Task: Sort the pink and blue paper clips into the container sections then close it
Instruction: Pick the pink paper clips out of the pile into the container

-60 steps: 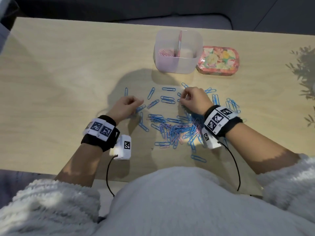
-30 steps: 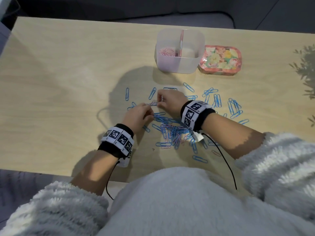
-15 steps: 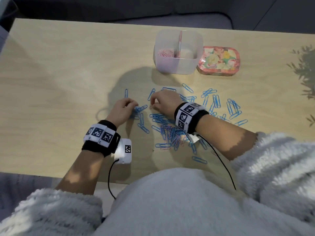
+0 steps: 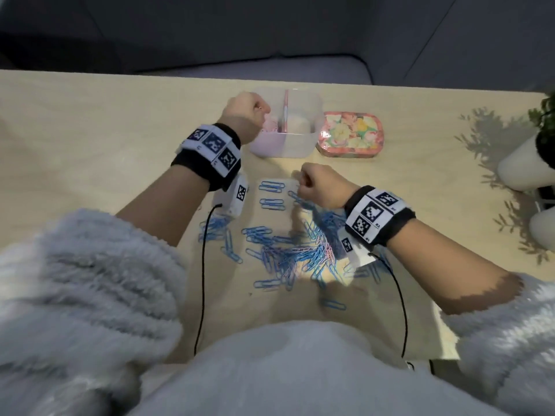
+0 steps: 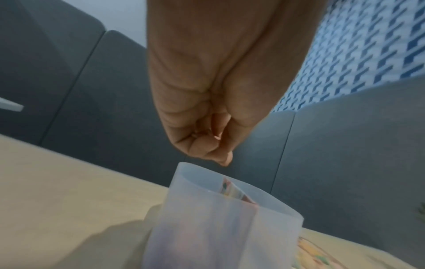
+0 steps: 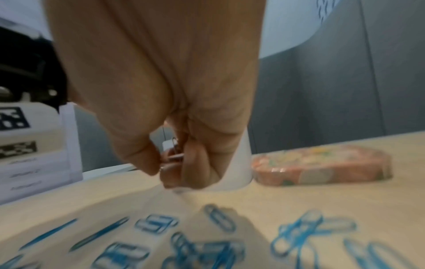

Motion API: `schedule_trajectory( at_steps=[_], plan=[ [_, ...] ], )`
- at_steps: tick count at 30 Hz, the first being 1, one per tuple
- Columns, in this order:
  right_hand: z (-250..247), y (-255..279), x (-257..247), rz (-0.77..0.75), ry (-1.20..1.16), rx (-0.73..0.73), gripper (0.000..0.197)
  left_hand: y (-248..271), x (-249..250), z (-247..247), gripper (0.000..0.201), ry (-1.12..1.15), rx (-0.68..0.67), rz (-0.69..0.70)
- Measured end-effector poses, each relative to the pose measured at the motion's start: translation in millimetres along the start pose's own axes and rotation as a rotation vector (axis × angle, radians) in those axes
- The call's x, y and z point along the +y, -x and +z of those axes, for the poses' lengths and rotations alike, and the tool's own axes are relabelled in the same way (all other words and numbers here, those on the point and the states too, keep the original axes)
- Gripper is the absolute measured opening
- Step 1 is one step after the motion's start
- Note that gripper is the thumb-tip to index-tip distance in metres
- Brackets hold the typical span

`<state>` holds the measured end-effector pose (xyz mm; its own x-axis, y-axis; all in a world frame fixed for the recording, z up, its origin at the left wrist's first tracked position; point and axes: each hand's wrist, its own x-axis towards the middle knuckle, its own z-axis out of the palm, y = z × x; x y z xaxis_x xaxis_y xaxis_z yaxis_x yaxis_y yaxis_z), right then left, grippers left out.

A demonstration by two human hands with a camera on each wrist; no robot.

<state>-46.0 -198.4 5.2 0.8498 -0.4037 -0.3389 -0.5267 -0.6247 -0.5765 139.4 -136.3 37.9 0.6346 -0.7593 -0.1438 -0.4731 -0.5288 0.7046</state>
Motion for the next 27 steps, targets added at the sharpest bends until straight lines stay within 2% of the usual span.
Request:
schedule_trajectory(
  at_steps=[2, 5, 7, 9, 11, 14, 16, 19, 22, 24, 27],
  plan=[
    [-14.8, -1.5, 4.5, 0.003, -0.015, 0.007, 0.034, -15.6, 6.5, 4.9, 0.035, -0.095, -0.002, -0.01],
    [-27.0, -11.3, 9.3, 0.036, -0.048, 0.025, 0.009, -27.3, 8.5, 14.7, 0.038, -0.242, -0.093, -0.05],
    [-33.1, -20.8, 7.1, 0.029, -0.032, 0.098, 0.004, -30.3, 7.0, 18.1, 0.043, -0.247, -0.127, -0.059],
    [-38.4, -30.9, -4.4, -0.016, -0.027, 0.189, 0.007, -25.0, 6.1, 15.8, 0.045, -0.184, -0.088, -0.016],
    [-43.0, -44.3, -21.5, -0.051, -0.04, 0.251, 0.009, -11.6, 4.1, 10.2, 0.045, -0.072, 0.009, 0.057],
    [-44.4, -68.5, -49.3, -0.084, -0.019, 0.265, 0.014, 24.4, -11.4, 4.5, 0.043, 0.008, 0.123, 0.182],
    [-43.1, -80.2, -64.0, -0.101, 0.026, 0.26, 0.02, 54.1, -29.9, 5.3, 0.045, -0.018, 0.119, 0.202],
    [-39.5, -88.0, -75.2, -0.068, 0.155, 0.186, 0.033, 97.9, -53.8, 9.0, 0.045, -0.082, 0.02, 0.101],
    [-36.9, -84.6, -78.1, -0.054, 0.16, 0.132, 0.042, 132.8, -72.3, 17.7, 0.031, -0.204, -0.095, 0.05],
    [-36.3, -72.9, -75.2, -0.086, 0.102, 0.187, 0.044, 150.8, -79.1, 27.3, 0.023, -0.197, -0.202, 0.057],
    [-25.9, -38.2, -61.2, -0.18, 0.074, 0.26, 0.034, 171.1, -80.1, 44.0, 0.016, -0.168, -0.308, 0.053]
  ],
)
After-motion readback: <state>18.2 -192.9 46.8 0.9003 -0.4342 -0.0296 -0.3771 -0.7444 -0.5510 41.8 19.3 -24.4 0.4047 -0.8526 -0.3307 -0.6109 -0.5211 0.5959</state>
